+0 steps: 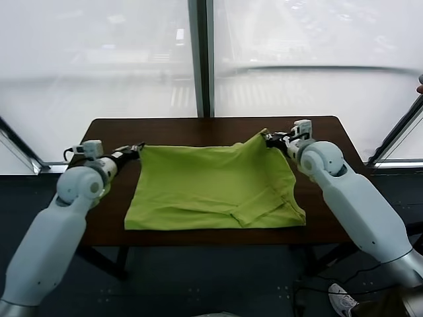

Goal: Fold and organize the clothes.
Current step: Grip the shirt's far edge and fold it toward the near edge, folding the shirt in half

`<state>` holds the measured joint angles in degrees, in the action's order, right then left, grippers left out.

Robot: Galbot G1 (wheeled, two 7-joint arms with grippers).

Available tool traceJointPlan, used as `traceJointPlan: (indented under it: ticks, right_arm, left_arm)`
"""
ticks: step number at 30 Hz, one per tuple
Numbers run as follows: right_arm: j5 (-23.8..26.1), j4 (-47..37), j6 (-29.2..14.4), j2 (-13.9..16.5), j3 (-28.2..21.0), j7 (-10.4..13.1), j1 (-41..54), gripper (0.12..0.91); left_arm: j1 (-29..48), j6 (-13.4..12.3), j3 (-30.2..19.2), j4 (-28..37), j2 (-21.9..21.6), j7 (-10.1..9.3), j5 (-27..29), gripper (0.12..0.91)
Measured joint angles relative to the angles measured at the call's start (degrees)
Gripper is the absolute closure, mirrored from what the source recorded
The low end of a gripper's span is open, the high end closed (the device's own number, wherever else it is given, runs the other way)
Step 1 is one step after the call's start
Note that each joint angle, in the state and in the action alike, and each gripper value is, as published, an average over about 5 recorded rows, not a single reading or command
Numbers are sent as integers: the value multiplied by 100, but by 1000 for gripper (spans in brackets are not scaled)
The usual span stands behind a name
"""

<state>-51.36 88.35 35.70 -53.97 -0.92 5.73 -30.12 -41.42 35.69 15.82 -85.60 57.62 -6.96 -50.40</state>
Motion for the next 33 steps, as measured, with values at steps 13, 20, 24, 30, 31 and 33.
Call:
traceJointPlan:
  ticks: [13,20,24,30,31,33]
  right_arm:
    - [-58,880,30,633,460,-30,-820,886]
    - [-57,1207,38,836,829,-25,-1330,886]
    - [-67,1478,60,996,1041,5,-1636,886]
    - [-59,1940,143,1302,1348,77,-2167,886]
    - [-55,2015,168,1356,1386,88,-2262,886]
    - [-49,2163,217,1469,1437,104,-2452,886]
  left_arm:
    - [-1234,19,718,-1526,-463,-29,-117,881]
    - [-1788,-38,1084,-2022,-585,-24,-96,881]
    - [-2016,-44,1205,-2213,-592,-34,-60,881]
    - [-2350,-51,1346,-2536,-545,-62,23,881]
    - [-2423,-52,1372,-2603,-524,-63,46,881]
    - [-2575,-53,1423,-2737,-475,-65,87,881]
